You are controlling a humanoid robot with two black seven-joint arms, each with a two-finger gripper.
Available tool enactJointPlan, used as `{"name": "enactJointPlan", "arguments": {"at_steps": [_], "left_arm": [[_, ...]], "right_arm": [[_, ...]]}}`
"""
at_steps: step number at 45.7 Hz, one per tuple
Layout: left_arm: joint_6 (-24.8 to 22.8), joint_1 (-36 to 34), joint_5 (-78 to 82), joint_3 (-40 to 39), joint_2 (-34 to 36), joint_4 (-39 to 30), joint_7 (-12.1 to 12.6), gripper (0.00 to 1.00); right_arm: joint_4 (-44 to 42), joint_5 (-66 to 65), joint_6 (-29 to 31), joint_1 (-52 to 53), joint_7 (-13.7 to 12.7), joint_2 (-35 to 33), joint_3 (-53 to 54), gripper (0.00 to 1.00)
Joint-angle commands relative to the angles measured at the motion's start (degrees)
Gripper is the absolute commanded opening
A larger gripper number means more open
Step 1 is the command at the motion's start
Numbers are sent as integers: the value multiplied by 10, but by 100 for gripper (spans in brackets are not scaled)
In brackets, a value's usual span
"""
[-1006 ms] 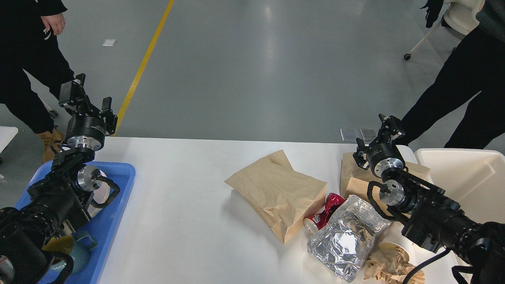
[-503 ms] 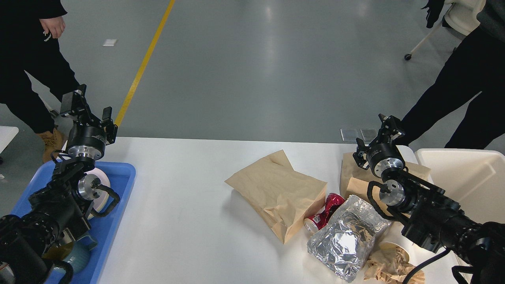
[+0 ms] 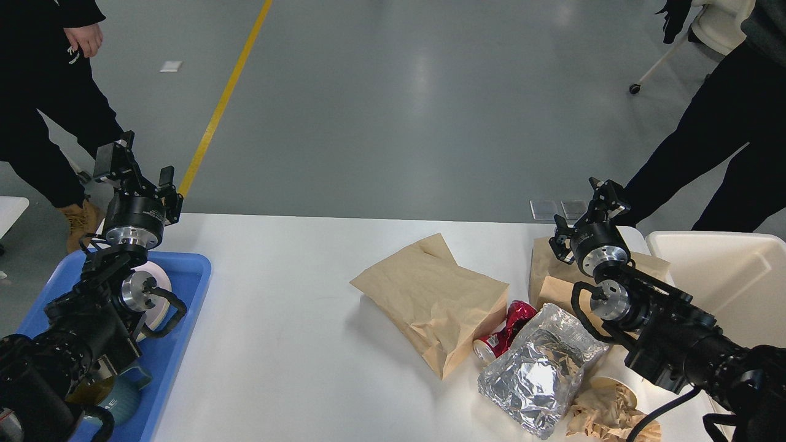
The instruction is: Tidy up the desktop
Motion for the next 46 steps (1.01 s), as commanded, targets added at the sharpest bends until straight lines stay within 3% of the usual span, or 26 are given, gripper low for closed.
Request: {"name": "enactJointPlan", "arguments": {"at_steps": [1, 46], "left_arm": [[0, 0, 0, 0, 0, 0, 1, 96], [0, 0, 0, 0, 0, 0, 1, 96]], "right_arm": [[0, 0, 0, 0, 0, 0, 0, 100], [0, 0, -4, 32, -6, -24, 1, 100]]}}
